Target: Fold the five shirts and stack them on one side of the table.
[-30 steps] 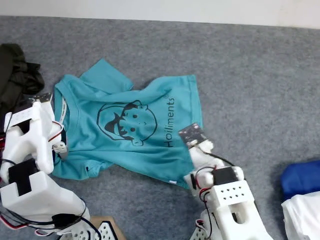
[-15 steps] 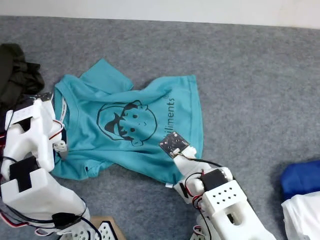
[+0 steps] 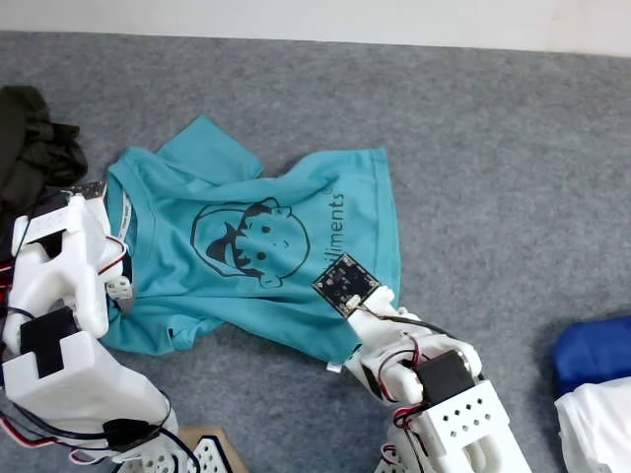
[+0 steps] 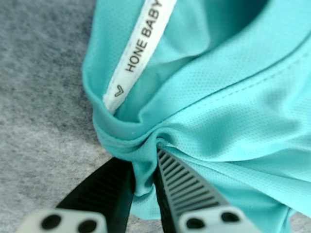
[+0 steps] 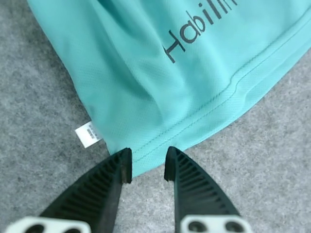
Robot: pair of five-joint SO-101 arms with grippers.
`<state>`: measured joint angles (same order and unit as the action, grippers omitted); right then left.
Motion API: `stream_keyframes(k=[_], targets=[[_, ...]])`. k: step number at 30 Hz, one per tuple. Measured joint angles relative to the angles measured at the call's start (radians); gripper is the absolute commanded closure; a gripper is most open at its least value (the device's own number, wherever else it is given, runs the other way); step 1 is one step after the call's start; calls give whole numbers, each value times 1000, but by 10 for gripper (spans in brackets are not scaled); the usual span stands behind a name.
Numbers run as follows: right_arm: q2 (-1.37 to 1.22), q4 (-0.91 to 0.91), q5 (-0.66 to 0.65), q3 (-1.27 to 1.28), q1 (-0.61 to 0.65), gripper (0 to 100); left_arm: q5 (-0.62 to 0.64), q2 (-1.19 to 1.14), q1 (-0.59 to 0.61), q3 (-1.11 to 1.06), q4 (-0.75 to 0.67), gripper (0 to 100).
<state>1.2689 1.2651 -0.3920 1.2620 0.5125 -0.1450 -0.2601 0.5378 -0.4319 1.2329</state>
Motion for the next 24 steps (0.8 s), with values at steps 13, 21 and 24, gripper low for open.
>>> stream_keyframes(k=[13, 21, 24], targets=[[-345, 43, -126, 0, 94, 872, 0, 0, -15, 0, 0, 993], [-394, 3, -126, 0, 98, 871, 0, 0, -23, 0, 0, 993], [-394, -25, -126, 0, 110, 871, 0, 0, -23, 0, 0, 993]])
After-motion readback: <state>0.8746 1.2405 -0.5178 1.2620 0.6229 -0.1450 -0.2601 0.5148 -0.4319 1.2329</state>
